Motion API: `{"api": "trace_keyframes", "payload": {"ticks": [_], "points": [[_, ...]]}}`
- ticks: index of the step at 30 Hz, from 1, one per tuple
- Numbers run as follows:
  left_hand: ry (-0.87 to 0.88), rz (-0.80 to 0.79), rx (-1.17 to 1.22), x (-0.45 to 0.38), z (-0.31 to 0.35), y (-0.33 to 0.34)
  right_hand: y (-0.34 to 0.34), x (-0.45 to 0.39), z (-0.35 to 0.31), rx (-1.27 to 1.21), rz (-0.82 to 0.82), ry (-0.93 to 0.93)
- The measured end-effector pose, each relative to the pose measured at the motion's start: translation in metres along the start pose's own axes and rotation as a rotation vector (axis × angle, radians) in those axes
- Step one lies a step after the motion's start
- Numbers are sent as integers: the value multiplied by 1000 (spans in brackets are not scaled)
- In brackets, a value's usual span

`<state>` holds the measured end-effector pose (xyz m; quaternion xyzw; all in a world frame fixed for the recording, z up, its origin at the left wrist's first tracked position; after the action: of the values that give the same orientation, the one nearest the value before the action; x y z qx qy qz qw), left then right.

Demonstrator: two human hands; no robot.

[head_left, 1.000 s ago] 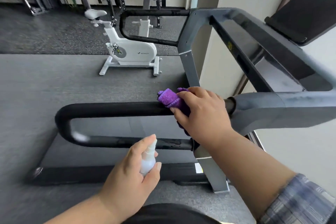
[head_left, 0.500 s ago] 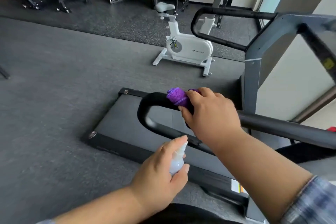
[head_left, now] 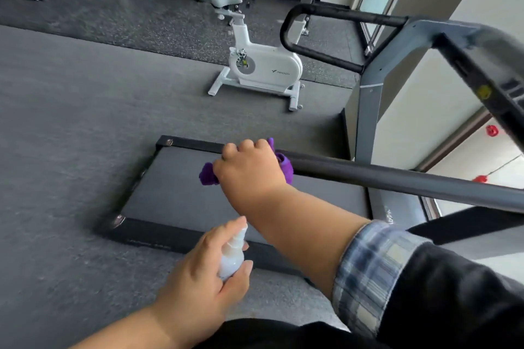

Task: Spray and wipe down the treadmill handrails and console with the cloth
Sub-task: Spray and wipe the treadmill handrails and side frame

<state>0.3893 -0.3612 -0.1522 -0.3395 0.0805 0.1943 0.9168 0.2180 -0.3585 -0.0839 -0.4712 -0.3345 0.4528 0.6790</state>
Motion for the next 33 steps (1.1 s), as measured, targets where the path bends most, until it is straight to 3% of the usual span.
{"api": "trace_keyframes", "payload": {"ticks": [6, 10, 13, 19, 22, 25, 28, 33], "points": [[42, 38, 39, 1, -21, -25, 29, -17, -43, 154, -154, -181], [87, 22, 24, 1, -29, -39, 35, -14, -48, 71, -135, -195], [131, 13, 37, -3, -30, -45, 25, -4, -44, -57, 58, -84], [223, -47, 93, -18, -25, -49, -18, 51, 18, -544, 693, 303], [271, -98, 107, -25, -23, -44, -18, 97, 69, -627, 810, 569], [313, -144, 102, -29, -23, -38, 1, 141, 116, -649, 766, 868], [309, -195, 116, -33, -23, -33, 23, 163, 138, -635, 608, 1062], [310, -250, 133, -39, -21, -22, 34, 142, 111, -377, 410, 944]]}}
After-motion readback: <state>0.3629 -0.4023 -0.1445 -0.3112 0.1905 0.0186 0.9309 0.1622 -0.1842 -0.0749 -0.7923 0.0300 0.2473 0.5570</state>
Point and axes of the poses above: each hand's wrist, its own x-axis away from the middle knuckle, its own y-axis out of the palm, z = x × y, the point moved 1 cm from there along -x, towards the middle knuckle, and after that the axes turned 6 degrees about -z, right-handed, at the moved point
